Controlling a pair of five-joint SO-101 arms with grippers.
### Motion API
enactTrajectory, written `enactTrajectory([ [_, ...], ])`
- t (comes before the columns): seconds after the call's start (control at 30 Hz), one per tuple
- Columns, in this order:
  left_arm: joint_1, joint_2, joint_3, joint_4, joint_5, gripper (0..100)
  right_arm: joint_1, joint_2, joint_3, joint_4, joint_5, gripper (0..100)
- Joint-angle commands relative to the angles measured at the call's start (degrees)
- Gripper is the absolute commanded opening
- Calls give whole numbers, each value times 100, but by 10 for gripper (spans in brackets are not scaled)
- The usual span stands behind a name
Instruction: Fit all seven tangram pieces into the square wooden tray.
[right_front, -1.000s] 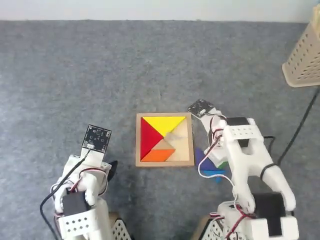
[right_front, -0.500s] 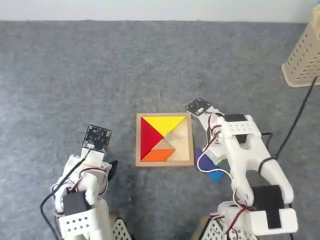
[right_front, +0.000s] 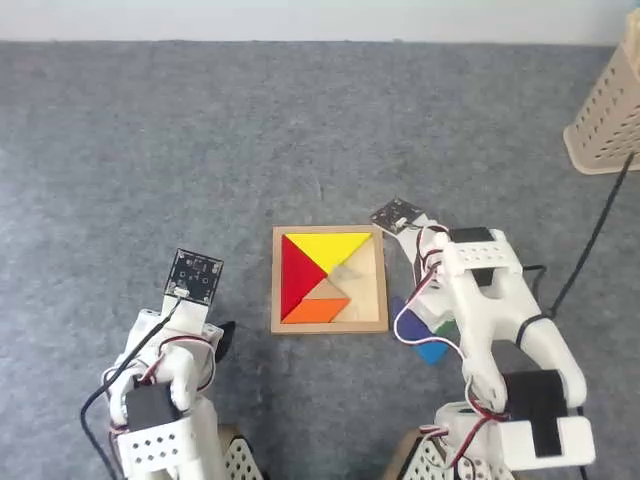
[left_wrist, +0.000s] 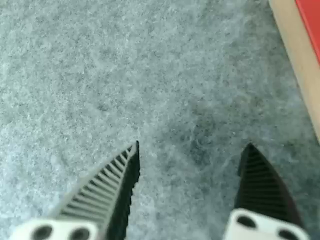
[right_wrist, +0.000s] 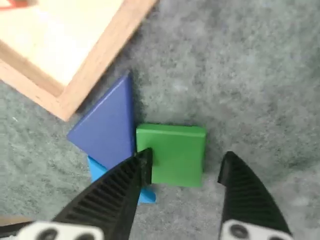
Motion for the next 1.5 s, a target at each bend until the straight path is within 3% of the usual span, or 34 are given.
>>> enactTrajectory([
  [0.0, 18, -97, -75, 9, 35, 299, 40, -303, 229, 154, -18, 267],
  [0.47, 18, -97, -75, 9, 35, 299, 101, -1191, 352, 163, -220, 316],
  [0.73, 18, -97, -75, 9, 35, 299, -347, -1824, 1002, 171, -255, 314],
  [0.97, 18, -97, -75, 9, 35, 299, -488, -901, 923, -145, -246, 314],
  [1.27, 18, -97, -75, 9, 35, 299, 532, 470, -237, -330, -237, 314],
  [1.47, 18, -97, -75, 9, 35, 299, 629, 541, -396, -330, -35, 314],
])
